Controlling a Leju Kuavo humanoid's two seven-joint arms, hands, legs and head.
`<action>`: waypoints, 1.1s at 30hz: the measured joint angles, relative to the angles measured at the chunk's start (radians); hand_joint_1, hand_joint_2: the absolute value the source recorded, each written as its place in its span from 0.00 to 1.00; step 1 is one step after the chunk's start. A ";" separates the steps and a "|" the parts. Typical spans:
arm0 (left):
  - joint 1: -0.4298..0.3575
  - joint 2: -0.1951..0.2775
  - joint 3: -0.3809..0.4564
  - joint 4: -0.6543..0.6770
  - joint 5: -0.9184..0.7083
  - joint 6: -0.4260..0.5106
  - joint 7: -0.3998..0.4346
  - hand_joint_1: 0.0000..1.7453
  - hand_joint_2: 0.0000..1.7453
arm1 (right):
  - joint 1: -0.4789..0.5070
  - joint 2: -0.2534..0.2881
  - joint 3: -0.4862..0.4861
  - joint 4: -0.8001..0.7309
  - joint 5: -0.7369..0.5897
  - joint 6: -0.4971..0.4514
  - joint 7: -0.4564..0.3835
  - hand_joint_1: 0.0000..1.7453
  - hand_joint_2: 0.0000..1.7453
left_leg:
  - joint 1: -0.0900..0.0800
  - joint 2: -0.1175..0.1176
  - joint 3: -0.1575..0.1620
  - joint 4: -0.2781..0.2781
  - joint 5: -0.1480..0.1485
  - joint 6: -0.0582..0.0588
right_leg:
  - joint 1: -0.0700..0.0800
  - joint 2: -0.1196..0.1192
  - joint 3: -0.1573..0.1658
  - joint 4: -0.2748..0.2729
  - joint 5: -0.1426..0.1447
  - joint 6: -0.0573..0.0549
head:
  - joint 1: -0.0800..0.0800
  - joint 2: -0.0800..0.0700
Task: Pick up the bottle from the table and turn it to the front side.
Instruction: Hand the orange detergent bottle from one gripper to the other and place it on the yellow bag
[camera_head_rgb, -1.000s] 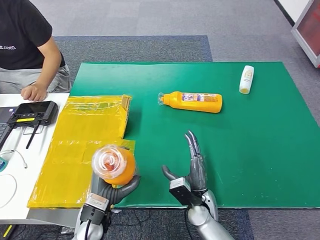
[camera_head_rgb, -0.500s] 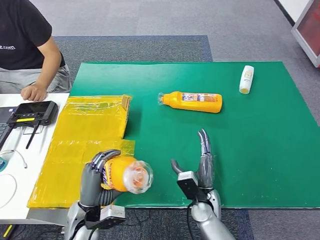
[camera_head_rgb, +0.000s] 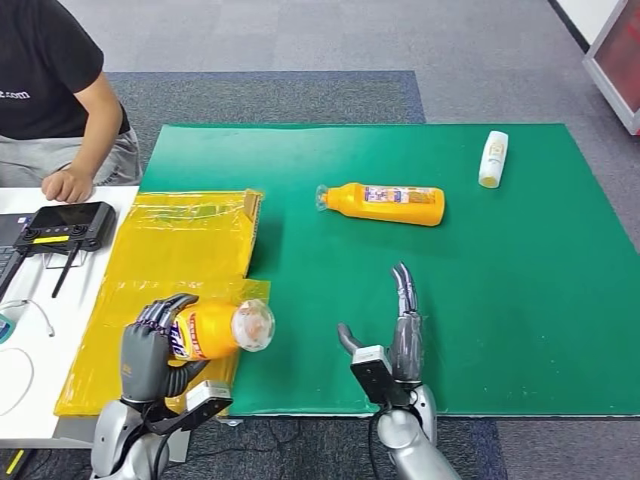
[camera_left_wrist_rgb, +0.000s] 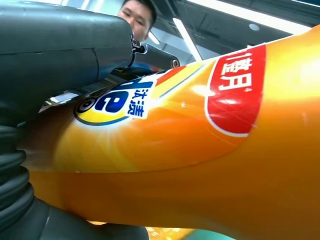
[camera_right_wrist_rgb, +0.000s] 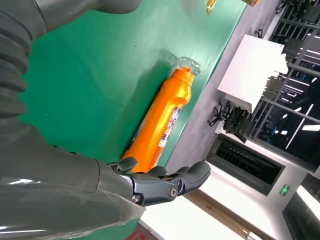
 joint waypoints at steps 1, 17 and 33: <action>0.000 -0.003 0.009 0.002 -0.010 0.000 0.000 1.00 1.00 | 0.000 0.001 0.000 0.000 0.000 0.000 0.000 0.00 1.00 | 0.000 0.000 0.000 0.000 0.000 0.000 | 0.000 0.000 0.000 0.000 0.000 0.000 | 0.000 0.000; -0.050 -0.067 0.150 0.050 -0.277 0.000 -0.035 1.00 1.00 | -0.002 0.007 0.001 0.010 0.008 0.009 -0.002 0.00 1.00 | 0.000 0.000 0.000 0.000 0.000 0.000 | 0.000 0.000 0.000 0.000 0.000 0.000 | 0.000 0.000; -0.355 0.002 0.145 0.460 -0.242 0.000 0.163 1.00 1.00 | -0.028 0.032 0.025 0.051 -0.041 0.011 -0.004 0.00 1.00 | 0.001 0.000 0.000 0.000 0.003 -0.002 | 0.001 0.000 -0.001 0.001 0.003 -0.002 | 0.000 0.000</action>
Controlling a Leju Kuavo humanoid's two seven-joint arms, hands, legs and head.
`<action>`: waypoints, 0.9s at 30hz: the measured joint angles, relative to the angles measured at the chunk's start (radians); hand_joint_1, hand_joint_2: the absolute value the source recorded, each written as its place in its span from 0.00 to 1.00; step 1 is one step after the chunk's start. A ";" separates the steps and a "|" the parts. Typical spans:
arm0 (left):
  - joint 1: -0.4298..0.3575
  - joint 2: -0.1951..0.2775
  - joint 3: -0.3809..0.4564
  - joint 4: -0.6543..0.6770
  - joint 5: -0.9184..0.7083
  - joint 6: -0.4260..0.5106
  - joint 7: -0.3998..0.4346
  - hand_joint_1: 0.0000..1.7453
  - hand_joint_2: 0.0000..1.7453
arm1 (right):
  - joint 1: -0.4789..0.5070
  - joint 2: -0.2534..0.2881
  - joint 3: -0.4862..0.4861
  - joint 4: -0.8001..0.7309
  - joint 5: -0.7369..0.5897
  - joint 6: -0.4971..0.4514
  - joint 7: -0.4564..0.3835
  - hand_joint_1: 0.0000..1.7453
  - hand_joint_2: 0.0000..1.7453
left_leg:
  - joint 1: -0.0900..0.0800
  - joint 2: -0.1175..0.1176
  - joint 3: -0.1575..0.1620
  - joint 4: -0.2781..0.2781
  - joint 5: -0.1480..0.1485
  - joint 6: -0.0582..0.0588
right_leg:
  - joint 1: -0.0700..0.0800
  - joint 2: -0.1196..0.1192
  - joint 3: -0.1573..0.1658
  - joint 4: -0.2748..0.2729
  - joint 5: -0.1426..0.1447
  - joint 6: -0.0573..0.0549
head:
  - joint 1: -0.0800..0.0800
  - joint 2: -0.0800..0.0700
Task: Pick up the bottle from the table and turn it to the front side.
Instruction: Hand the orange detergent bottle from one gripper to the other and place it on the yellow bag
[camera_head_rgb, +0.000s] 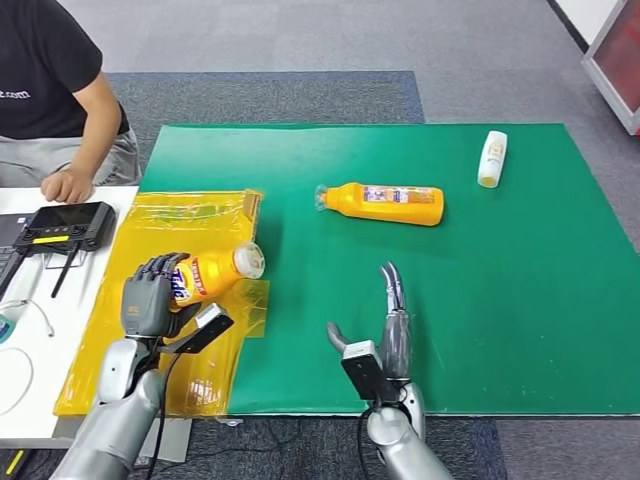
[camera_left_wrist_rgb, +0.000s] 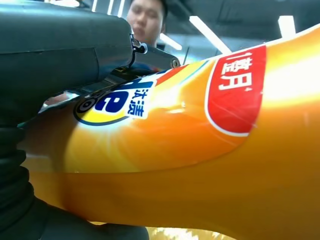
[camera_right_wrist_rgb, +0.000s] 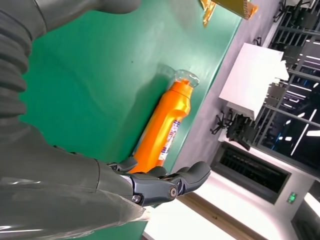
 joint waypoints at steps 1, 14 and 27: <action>-0.012 0.003 -0.005 0.026 0.006 0.000 0.002 1.00 1.00 | 0.000 0.000 0.001 0.002 -0.002 0.000 0.000 0.00 1.00 | 0.000 0.000 0.000 0.000 0.000 0.000 | 0.000 0.000 0.000 0.000 0.000 0.000 | 0.000 0.000; -0.077 0.018 -0.106 0.193 0.076 0.005 -0.050 1.00 1.00 | 0.000 0.001 0.030 0.021 -0.021 -0.003 0.000 0.00 1.00 | 0.000 0.000 0.000 0.000 0.000 0.000 | 0.000 0.000 0.000 0.000 0.000 0.000 | 0.000 0.000; -0.096 0.051 -0.233 0.248 0.045 0.015 0.008 1.00 1.00 | 0.001 0.001 0.048 0.026 -0.050 -0.012 0.000 0.00 1.00 | 0.000 0.000 0.000 0.000 0.000 -0.001 | 0.000 0.000 0.000 0.000 0.000 -0.001 | 0.000 0.000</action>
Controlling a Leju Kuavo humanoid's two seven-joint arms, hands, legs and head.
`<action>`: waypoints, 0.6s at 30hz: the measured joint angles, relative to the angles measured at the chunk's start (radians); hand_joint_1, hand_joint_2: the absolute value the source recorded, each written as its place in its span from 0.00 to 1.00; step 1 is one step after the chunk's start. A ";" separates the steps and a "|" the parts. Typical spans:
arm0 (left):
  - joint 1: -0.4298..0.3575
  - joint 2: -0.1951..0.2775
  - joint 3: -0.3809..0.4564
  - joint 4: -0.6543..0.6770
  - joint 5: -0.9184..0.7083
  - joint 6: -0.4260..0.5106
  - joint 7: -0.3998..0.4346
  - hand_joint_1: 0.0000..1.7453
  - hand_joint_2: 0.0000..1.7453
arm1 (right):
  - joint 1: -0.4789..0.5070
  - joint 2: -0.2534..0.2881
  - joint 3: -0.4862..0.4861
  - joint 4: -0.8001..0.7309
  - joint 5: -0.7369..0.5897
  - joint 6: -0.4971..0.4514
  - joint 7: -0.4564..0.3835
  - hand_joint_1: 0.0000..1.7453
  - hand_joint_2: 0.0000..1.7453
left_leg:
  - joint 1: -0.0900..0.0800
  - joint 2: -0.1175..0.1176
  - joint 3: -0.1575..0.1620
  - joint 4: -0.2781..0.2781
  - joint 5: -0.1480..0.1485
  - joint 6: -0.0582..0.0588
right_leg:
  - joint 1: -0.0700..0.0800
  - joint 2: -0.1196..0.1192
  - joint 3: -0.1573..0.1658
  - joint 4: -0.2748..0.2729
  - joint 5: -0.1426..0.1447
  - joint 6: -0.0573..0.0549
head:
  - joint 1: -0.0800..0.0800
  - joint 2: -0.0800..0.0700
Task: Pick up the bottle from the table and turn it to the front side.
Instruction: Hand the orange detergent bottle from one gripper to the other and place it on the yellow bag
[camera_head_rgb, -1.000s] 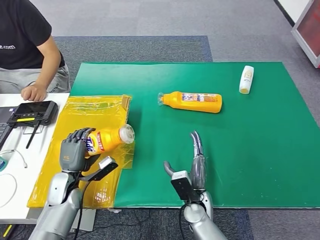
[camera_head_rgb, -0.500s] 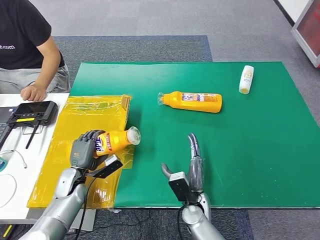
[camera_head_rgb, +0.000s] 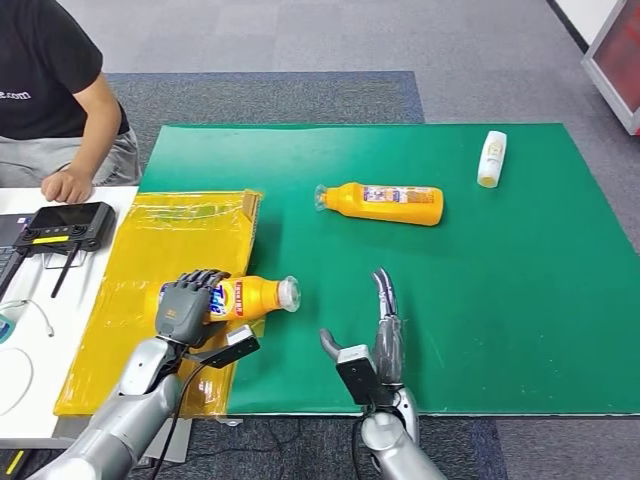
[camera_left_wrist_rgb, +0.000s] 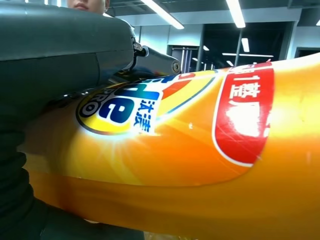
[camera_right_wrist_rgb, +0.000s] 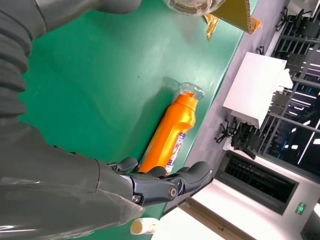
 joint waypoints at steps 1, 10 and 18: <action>-0.002 0.001 -0.004 0.003 0.003 0.000 0.000 1.00 1.00 | 0.000 0.000 0.000 0.000 -0.002 0.000 0.000 0.00 1.00 | 0.000 0.000 0.000 0.000 0.000 0.000 | 0.000 0.000 0.000 0.000 0.000 0.000 | 0.000 0.000; -0.015 0.008 -0.015 0.016 0.036 0.001 0.012 0.83 1.00 | 0.000 0.000 -0.001 0.003 -0.011 -0.003 0.000 0.00 1.00 | 0.000 0.000 0.000 0.000 0.001 -0.001 | 0.000 0.000 0.000 0.000 0.001 -0.001 | 0.000 0.000; -0.020 0.009 0.011 0.021 0.043 0.001 0.017 0.14 1.00 | 0.000 -0.001 -0.004 0.013 -0.013 -0.002 0.000 0.00 1.00 | 0.000 0.000 0.000 0.000 0.001 -0.001 | 0.000 0.000 0.000 0.000 0.001 -0.001 | 0.000 0.000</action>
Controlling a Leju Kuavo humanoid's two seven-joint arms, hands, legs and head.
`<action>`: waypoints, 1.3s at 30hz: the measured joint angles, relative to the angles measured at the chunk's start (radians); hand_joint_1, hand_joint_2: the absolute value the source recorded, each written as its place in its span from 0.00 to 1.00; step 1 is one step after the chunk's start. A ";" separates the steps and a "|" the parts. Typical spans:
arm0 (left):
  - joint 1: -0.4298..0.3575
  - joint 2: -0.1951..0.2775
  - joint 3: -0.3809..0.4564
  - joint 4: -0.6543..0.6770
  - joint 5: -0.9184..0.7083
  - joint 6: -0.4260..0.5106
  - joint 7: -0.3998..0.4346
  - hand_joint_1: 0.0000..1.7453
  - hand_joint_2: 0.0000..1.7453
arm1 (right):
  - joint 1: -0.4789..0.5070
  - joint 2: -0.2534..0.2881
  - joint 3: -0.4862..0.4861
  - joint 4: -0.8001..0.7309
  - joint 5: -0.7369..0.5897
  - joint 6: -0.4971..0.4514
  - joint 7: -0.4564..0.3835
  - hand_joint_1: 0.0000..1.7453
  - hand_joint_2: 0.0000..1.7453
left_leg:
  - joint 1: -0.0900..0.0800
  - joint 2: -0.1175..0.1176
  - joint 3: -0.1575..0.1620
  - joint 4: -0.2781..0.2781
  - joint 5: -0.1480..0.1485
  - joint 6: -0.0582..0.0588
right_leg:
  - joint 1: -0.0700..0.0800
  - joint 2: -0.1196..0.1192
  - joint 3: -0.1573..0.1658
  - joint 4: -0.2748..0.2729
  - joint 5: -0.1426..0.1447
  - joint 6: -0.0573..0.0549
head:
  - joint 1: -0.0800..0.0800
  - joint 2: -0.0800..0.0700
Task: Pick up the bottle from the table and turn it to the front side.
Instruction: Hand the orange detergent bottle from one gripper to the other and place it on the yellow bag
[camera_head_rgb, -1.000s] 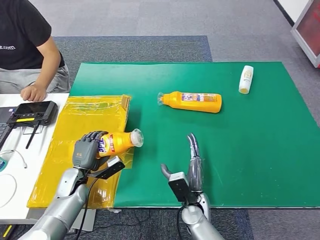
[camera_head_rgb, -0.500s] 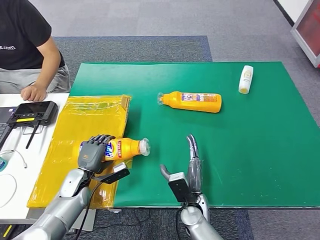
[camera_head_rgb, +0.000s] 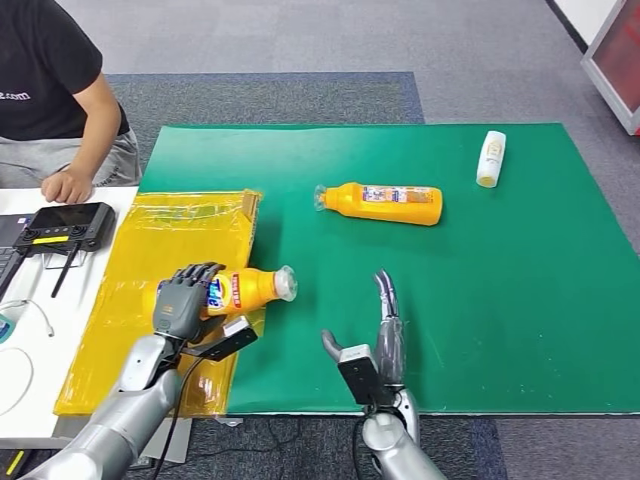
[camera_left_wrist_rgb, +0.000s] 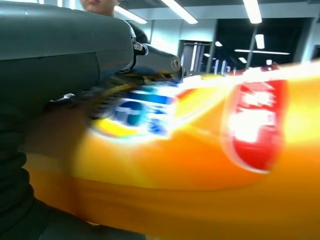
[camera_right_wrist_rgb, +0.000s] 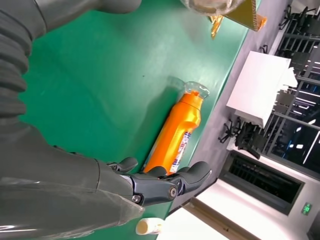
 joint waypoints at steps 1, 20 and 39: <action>0.000 0.000 0.003 0.002 0.002 0.000 0.000 0.17 1.00 | 0.000 0.000 0.000 0.002 -0.001 0.000 0.000 0.00 1.00 | 0.000 0.000 0.000 0.000 0.000 0.000 | 0.000 0.000 0.000 0.000 0.000 0.000 | 0.000 0.000; -0.045 -0.010 0.031 0.037 0.007 0.002 -0.025 0.57 1.00 | -0.019 -0.004 -0.006 0.024 -0.022 0.008 0.000 0.00 1.00 | 0.000 0.000 0.000 0.000 0.003 0.000 | 0.000 0.000 0.001 0.000 0.003 0.000 | 0.000 0.000; -0.037 -0.024 0.039 0.052 0.074 -0.014 -0.052 0.00 1.00 | -0.017 -0.012 -0.009 0.036 -0.014 0.006 0.000 0.00 1.00 | 0.000 0.000 0.000 0.000 0.005 -0.001 | 0.000 0.000 0.000 0.000 0.005 -0.001 | 0.000 0.000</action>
